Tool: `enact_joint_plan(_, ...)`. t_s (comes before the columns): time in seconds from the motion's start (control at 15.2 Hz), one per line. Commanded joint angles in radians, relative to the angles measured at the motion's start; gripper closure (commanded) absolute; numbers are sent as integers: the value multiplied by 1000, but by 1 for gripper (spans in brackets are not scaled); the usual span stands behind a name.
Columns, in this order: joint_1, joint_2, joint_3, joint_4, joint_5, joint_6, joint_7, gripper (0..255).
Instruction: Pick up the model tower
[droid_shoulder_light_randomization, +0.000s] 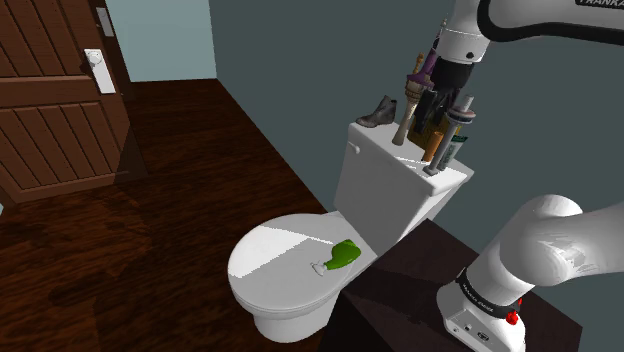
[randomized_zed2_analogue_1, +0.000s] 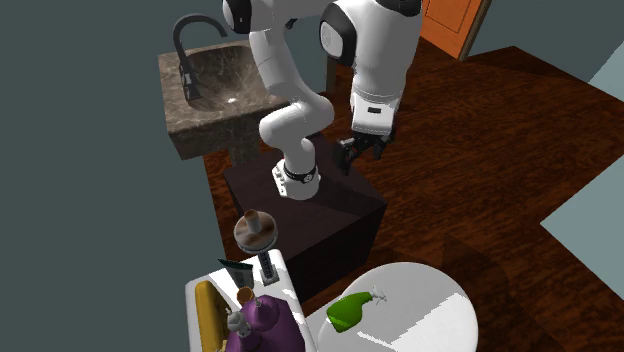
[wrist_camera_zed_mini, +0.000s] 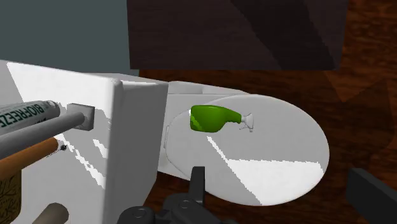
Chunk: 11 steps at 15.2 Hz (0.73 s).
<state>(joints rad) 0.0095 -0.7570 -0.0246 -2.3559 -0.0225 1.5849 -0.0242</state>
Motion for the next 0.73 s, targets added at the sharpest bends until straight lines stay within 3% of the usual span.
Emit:
enact_joint_plan(0.0,0,0,0,0,0,0,0,0)
enact_joint_plan(0.66,-123,-69,-205,-65,-121,196,-118,0)
